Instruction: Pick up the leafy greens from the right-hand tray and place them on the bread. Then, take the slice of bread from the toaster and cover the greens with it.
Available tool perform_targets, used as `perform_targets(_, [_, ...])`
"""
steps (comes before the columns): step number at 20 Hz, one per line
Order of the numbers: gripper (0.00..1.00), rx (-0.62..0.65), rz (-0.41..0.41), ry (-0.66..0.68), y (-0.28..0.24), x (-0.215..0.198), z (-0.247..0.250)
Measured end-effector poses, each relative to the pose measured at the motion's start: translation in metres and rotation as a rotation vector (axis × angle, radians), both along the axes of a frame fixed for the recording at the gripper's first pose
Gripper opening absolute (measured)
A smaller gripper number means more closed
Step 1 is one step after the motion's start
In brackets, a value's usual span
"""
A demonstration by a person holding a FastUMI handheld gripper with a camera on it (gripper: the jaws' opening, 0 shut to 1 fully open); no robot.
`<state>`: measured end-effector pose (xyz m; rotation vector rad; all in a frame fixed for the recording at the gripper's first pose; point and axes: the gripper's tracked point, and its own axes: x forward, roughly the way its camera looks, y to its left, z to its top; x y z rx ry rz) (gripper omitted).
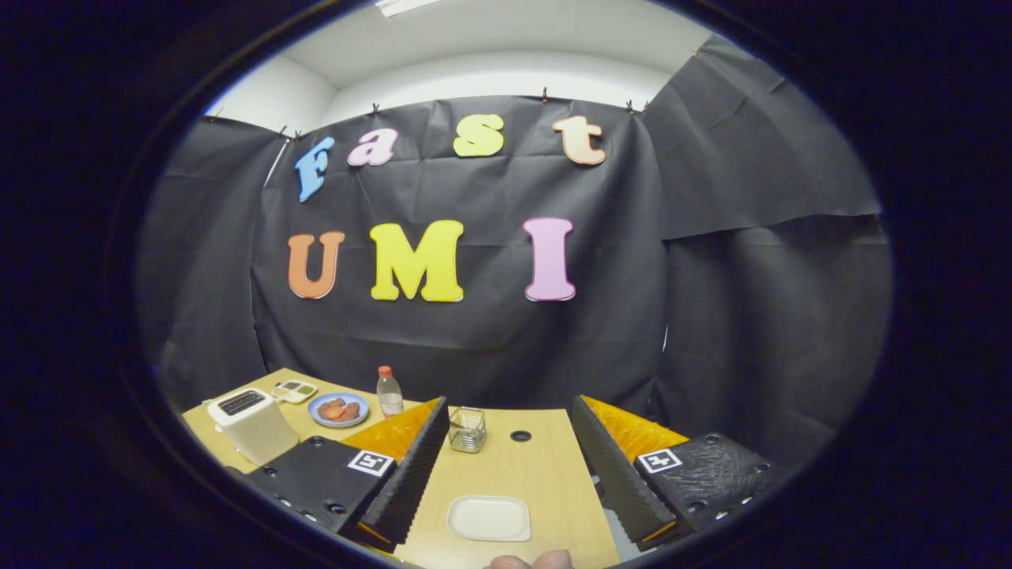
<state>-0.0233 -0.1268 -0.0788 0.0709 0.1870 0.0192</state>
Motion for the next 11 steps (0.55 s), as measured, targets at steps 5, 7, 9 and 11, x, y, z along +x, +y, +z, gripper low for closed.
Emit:
perform_targets(5, [0.96,-0.031,-0.035,-0.049,0.012,-0.014,0.018])
perform_targets(7, [0.96,-0.018,-0.042,-0.047,0.023,-0.019,0.027])
perform_targets(9, [0.96,-0.027,-0.047,-0.062,0.034,-0.022,0.037])
perform_targets(11, [0.96,-0.014,-0.042,-0.052,0.053,-0.025,0.043])
